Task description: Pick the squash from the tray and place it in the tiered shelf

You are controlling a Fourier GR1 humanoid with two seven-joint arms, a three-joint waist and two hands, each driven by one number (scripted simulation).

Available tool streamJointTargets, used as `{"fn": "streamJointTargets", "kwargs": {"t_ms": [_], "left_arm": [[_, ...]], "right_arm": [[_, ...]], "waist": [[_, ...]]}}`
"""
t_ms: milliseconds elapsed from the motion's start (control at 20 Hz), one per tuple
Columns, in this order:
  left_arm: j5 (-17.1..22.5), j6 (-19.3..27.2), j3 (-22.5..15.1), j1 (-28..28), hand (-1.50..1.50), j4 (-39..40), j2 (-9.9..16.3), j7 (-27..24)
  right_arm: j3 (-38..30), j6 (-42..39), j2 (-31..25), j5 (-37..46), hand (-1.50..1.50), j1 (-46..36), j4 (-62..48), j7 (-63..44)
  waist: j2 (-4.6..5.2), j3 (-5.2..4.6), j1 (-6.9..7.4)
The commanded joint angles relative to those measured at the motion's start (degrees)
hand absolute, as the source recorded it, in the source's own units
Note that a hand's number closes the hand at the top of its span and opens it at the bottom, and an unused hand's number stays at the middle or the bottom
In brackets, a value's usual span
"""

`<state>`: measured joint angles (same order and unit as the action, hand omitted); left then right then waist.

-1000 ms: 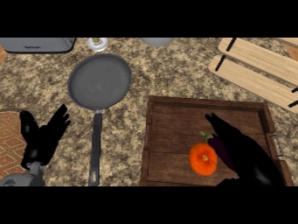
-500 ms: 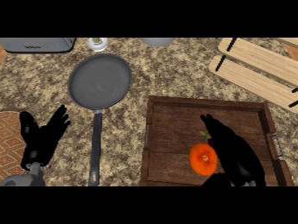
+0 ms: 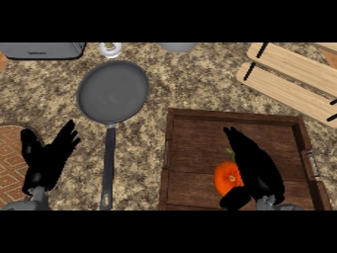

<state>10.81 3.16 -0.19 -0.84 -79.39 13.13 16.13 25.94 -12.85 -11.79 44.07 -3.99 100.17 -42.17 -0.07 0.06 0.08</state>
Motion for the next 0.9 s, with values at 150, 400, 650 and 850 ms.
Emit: {"fn": "streamJointTargets", "kwargs": {"t_ms": [150, 400, 650, 850], "left_arm": [[-1.25, -1.71, 2.03, 0.49, 0.00, -2.05, 0.15, 2.17], [-2.30, -1.45, 2.66, -2.47, 0.00, 5.44, -1.74, -2.15], [-0.55, -5.24, 4.35, 0.42, 0.00, 2.47, 1.34, -1.76], [-2.37, -1.36, 2.10, 0.56, 0.00, -1.95, -2.40, 1.88]], "right_arm": [[-3.50, 2.05, 2.25, 1.70, -1.50, -0.23, -6.30, 8.42], [-1.15, -1.98, 2.12, 2.15, 1.50, -1.39, -9.27, 9.65], [0.00, -4.52, 2.18, 1.09, 1.50, -4.60, -15.05, 16.64], [3.97, -2.57, 3.55, 3.45, 1.50, 2.71, -6.12, 15.70]], "waist": [[0.05, -0.05, 0.03], [0.13, -0.07, -0.01], [0.13, -0.04, 0.34], [-0.01, -0.04, -0.04]]}}
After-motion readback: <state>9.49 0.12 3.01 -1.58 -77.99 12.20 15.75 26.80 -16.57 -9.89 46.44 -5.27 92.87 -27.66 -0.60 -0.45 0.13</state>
